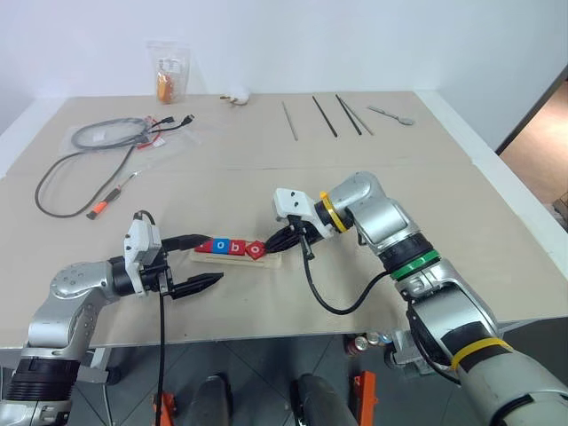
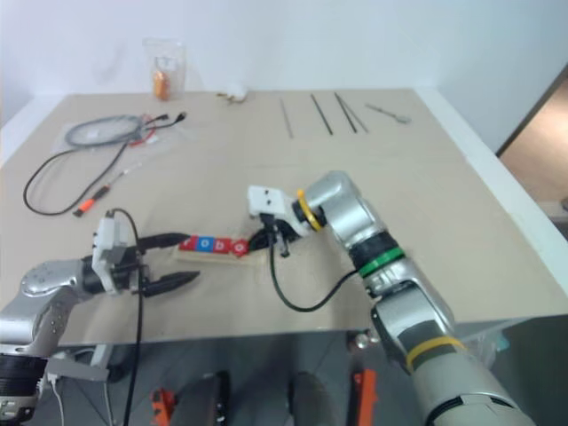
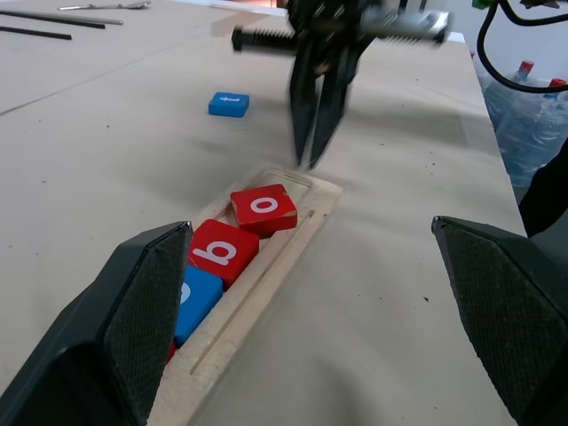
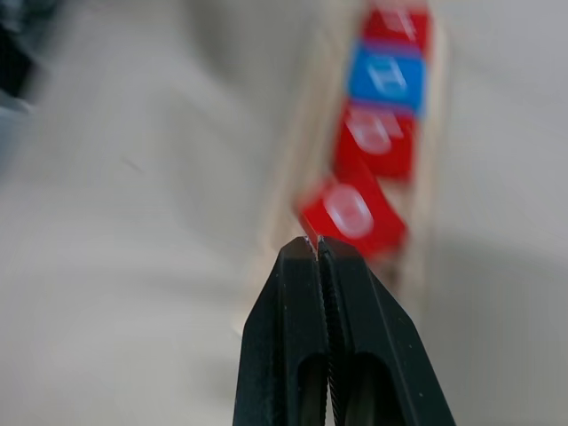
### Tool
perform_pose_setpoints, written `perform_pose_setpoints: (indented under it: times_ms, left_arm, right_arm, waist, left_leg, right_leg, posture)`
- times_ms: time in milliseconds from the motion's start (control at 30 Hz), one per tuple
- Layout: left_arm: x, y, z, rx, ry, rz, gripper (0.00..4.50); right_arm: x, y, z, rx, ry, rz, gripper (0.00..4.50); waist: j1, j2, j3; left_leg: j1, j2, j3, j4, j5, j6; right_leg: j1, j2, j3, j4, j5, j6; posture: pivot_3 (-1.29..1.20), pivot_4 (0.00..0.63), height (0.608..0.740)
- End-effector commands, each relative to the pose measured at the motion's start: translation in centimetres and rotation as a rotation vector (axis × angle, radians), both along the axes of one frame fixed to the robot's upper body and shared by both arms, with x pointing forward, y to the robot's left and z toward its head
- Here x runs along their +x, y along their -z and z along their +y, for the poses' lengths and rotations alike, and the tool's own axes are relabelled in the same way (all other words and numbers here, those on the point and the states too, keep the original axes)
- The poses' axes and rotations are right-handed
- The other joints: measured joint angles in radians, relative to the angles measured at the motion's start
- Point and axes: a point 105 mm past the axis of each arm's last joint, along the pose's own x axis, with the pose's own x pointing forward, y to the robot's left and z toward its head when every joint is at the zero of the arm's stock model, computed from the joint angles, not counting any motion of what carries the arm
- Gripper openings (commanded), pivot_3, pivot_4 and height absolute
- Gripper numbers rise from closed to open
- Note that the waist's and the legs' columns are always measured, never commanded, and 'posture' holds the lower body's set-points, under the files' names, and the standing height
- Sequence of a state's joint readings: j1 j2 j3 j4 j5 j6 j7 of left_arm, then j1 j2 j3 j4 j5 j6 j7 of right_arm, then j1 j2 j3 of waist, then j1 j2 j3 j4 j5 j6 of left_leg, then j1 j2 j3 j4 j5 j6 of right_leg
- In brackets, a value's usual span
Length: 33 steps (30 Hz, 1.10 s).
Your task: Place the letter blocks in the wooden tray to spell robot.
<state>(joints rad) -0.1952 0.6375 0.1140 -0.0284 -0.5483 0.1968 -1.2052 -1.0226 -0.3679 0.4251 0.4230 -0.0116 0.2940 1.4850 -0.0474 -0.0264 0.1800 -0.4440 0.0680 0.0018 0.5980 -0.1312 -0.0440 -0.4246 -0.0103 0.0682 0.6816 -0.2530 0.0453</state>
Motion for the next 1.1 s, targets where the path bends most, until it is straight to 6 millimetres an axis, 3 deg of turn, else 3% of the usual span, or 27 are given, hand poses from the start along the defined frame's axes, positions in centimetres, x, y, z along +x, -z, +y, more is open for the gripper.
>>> perform_pose_setpoints:
  times_ms: [33, 467, 1100]
  left_arm:
    - [0.2, -0.9, 0.1, 0.002, -0.001, -0.04, 4.5]
    - [0.0, -1.1, 0.1, 0.003, -0.006, -0.046, 4.5]
    - [0.0, -1.1, 0.2, 0.004, -0.014, -0.05, 4.5]
  right_arm:
    - [-0.7, -0.3, -0.3, 0.0, -0.034, -0.008, 0.06]
    - [0.5, 1.0, 1.1, -0.005, 0.028, -0.017, 0.06]
    - [0.0, 1.8, 1.8, -0.02, 0.007, -0.007, 0.06]
  waist:
    - [0.0, 0.0, 0.0]
    - [0.0, 0.0, 0.0]
    - [0.0, 0.0, 0.0]
  left_leg:
    - [0.0, 0.0, 0.0, 0.0, 0.0, 0.0]
    - [0.0, 0.0, 0.0, 0.0, 0.0, 0.0]
    - [0.0, 0.0, 0.0, 0.0, 0.0, 0.0]
  right_leg:
    - [0.0, 0.0, 0.0, 0.0, 0.0, 0.0]
    - [0.0, 0.0, 0.0, 0.0, 0.0, -0.001]
    - [0.0, 0.001, 0.0, 0.0, 0.0, -0.001]
  posture:
    - [0.0, 0.15, 0.74]
    - [0.0, 0.15, 0.74]
    - [0.0, 0.15, 0.74]
